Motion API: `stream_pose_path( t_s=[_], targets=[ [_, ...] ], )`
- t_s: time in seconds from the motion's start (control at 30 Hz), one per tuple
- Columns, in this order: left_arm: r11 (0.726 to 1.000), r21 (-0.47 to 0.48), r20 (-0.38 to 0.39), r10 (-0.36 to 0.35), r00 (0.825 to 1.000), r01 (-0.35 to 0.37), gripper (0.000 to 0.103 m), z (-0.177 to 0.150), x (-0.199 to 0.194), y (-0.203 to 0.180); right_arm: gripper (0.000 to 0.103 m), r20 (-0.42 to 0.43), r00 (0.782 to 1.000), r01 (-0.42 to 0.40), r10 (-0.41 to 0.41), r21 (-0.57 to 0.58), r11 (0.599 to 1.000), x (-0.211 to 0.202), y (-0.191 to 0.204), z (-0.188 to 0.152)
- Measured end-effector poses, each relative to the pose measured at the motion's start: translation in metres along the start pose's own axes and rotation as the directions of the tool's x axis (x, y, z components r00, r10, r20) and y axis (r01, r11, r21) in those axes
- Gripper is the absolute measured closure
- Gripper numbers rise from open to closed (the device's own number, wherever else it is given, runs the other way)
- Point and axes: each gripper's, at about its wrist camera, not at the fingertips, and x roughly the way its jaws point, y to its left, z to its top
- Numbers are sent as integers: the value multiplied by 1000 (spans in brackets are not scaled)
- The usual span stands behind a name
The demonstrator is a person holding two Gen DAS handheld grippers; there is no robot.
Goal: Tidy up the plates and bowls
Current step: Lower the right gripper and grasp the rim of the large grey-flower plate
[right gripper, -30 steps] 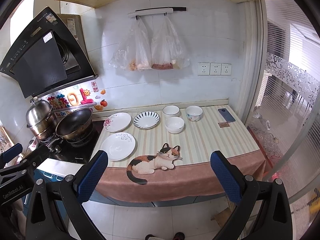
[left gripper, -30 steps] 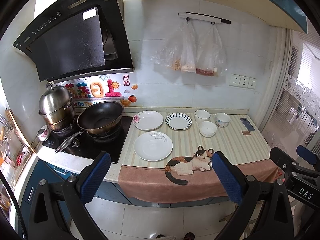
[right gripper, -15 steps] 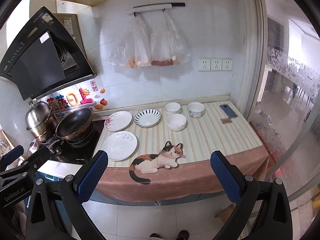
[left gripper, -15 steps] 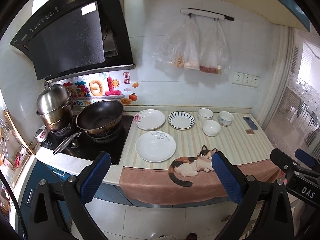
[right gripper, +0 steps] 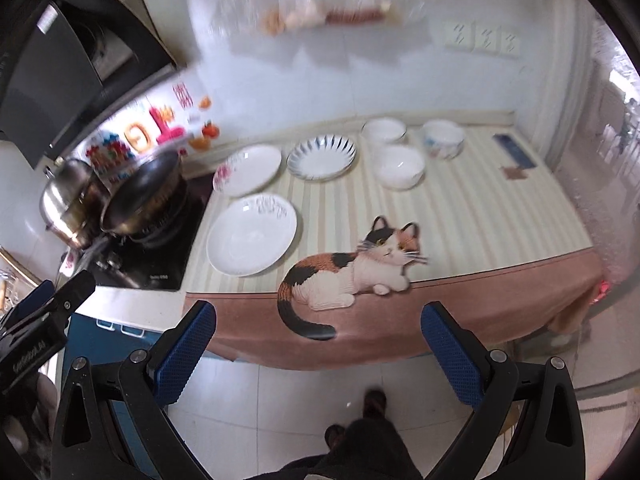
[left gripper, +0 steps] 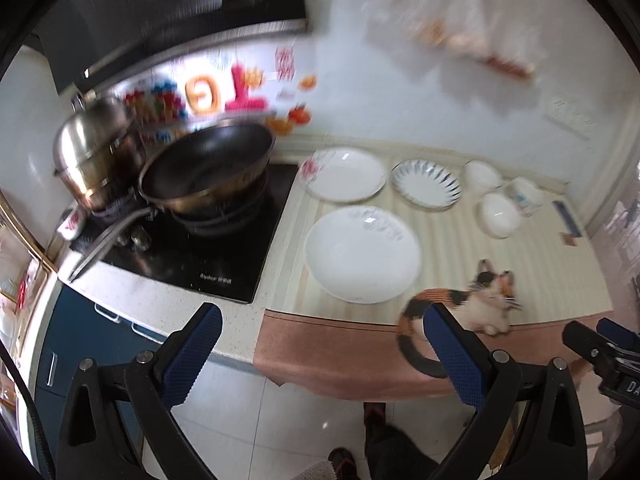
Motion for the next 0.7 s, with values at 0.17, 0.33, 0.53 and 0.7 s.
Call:
stream_pose_path(
  t_s=[0.17,0.33,0.53,0.7],
  targets=[
    [998,-56,-104,23,994,-29,1,26,87,14,0,-108,993,-41,38,-25,999,98,5,28],
    [996,-88,-227,-1,974,-20,8,52,178,20,0,-218,969,-122,115,-22,992,212,12,70],
    [995,-95,-394,-28,918,-10,37,61,272,18,7,-351,923,-175,161,-7,985,336,20,107],
    [994,-112,-454,-59,889,9,41,64,308,19,30,-436,868,-237,238,57,970,416,21,126]
  ],
)
